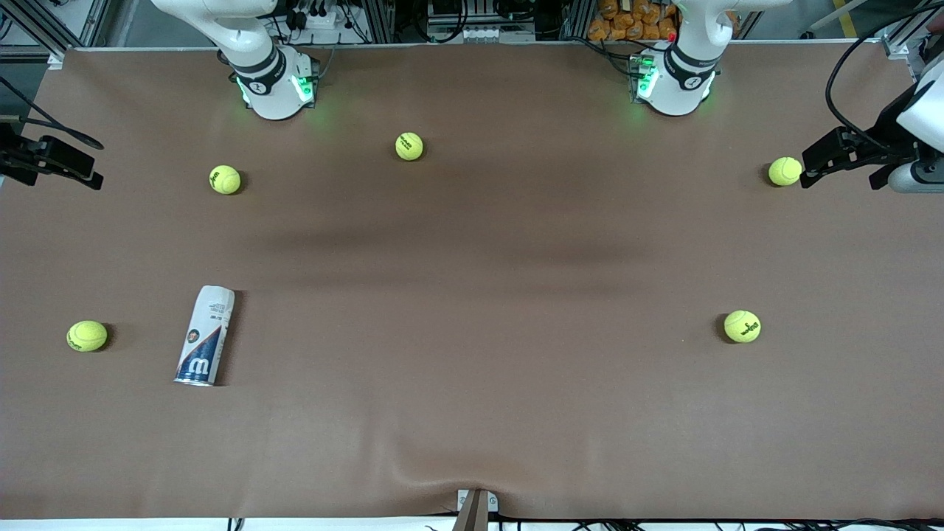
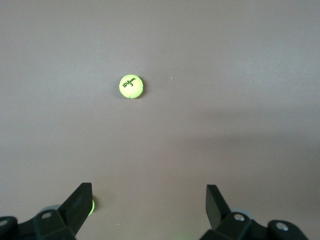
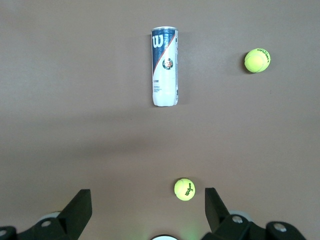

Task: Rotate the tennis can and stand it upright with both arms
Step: 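Reach the right gripper toward the white-blue tennis can lying down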

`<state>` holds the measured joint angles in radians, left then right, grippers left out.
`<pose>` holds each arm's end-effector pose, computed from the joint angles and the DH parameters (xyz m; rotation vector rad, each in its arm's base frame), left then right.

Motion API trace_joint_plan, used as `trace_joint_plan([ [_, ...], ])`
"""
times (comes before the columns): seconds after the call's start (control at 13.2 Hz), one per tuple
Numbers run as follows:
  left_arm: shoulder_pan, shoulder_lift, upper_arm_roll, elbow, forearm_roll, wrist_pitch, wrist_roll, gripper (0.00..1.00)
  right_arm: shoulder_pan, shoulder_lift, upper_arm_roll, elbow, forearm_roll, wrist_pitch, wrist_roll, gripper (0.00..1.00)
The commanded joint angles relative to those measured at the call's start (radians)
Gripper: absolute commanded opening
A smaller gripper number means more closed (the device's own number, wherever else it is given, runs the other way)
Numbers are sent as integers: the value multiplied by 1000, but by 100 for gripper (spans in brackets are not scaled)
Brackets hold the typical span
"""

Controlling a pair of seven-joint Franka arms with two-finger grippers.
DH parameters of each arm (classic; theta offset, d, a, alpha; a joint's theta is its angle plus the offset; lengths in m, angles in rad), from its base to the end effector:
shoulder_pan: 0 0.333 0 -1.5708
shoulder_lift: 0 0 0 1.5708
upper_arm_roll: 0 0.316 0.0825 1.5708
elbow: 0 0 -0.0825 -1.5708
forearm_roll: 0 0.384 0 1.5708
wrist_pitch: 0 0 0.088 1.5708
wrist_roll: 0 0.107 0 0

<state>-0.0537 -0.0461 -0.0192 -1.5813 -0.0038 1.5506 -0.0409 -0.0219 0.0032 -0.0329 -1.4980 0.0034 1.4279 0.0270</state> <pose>0.5368 -0.0399 0.6429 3.1373 -0.0503 0.0238 0.5400 -0.0292 0.6446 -3.1326 0.1276 0.1149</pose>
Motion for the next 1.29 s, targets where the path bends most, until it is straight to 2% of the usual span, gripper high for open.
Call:
trace_joint_plan([
  [0.0, 6, 3, -1, 12, -13, 0, 4, 100, -7, -17, 7, -14, -14, 2, -2, 100],
  [0.68, 8, 11, 1, 10, -15, 0, 4, 100, -6, 3, 5, -19, -16, 13, -2, 100],
  [0.99, 6, 11, 4, 12, -10, 0, 3, 100, -15, 61, 5, -24, -22, 20, -1, 100],
  [1.22, 6, 11, 4, 10, -7, 0, 4, 100, -29, 119, 4, -22, -22, 75, -1, 100],
])
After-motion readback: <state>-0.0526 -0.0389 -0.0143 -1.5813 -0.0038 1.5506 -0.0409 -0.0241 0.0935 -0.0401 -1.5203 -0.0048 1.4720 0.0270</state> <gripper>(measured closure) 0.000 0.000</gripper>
